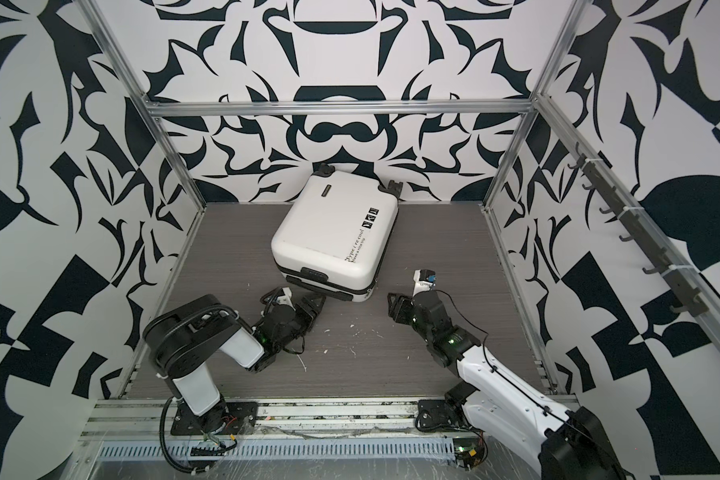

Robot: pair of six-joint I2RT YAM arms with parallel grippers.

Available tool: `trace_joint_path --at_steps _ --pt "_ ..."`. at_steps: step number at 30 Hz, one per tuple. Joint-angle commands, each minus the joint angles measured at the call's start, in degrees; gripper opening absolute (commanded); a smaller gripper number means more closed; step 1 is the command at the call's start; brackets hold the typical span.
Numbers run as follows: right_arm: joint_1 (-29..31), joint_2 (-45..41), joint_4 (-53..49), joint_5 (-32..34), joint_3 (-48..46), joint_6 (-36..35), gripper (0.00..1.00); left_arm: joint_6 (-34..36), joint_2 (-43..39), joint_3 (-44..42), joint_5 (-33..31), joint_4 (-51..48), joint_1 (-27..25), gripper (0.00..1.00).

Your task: Pack the luggage

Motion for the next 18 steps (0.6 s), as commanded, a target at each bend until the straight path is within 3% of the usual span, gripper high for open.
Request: trace_joint_path --at_steps 1,6,9,18 --pt "0.0 -1.78 10.56 1.57 -3.84 -4.24 0.71 -2.33 3.28 -0.15 -1.6 9.77 0.68 0.64" --pt "-0.01 -0.41 14.03 -2.73 -5.44 -11.05 0.75 3.63 -1.72 -0.14 -1.62 9.67 0.68 0.64" --pt "-0.07 1.54 15.51 -2.78 -5.4 -11.54 0.73 4.17 -4.68 -1.25 -3.12 8.34 0.68 0.64" --pt "2.44 5.79 24.2 -4.07 -5.28 -11.93 0.57 1.08 0.58 0.34 -1.37 9.75 2.17 0.63"
